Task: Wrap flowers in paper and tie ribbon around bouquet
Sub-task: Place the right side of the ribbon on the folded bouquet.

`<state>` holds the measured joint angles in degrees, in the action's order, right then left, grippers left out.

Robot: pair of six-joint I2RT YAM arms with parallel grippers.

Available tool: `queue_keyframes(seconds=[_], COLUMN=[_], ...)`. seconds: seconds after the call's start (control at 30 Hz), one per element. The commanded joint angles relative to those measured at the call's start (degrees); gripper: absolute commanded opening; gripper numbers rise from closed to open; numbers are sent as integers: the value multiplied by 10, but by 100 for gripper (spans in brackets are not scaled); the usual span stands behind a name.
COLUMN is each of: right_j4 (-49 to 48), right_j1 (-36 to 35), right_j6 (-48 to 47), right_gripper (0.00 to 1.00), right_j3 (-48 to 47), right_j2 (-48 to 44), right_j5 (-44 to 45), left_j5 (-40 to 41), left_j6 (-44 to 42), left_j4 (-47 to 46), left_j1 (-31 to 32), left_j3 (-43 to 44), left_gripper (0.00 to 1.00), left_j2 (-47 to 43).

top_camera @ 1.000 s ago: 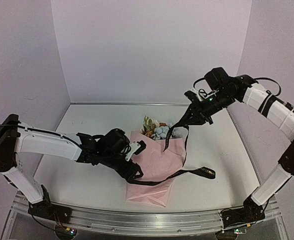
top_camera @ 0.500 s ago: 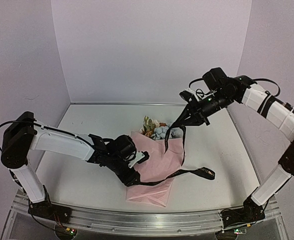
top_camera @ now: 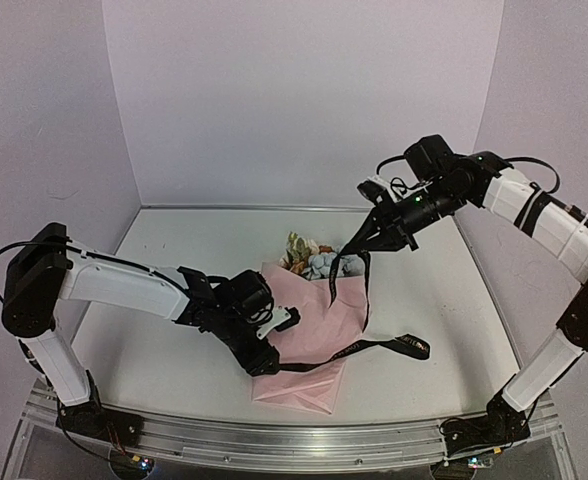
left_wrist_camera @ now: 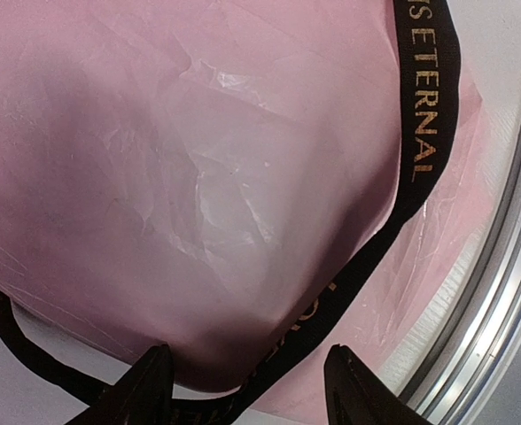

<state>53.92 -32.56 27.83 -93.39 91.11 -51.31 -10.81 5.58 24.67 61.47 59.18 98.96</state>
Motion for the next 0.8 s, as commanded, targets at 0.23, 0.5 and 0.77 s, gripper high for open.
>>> queue_keyframes(seconds=[0.23, 0.5, 0.77], right_j4=[-21, -69, -139], right_j1=[-5, -13, -43], right_j6=[-9, 12, 53], right_gripper=[0, 0, 0], right_j3=[16, 37, 76], right_j2=[-15, -14, 8], right_j5=[-12, -63, -113], left_j5=[-3, 12, -68], left_j6=[-19, 4, 48], left_j4=[14, -55, -136], left_j1=[2, -17, -88], left_j3=[33, 26, 39], left_gripper=[14, 0, 0], left_j2=[-2, -27, 14])
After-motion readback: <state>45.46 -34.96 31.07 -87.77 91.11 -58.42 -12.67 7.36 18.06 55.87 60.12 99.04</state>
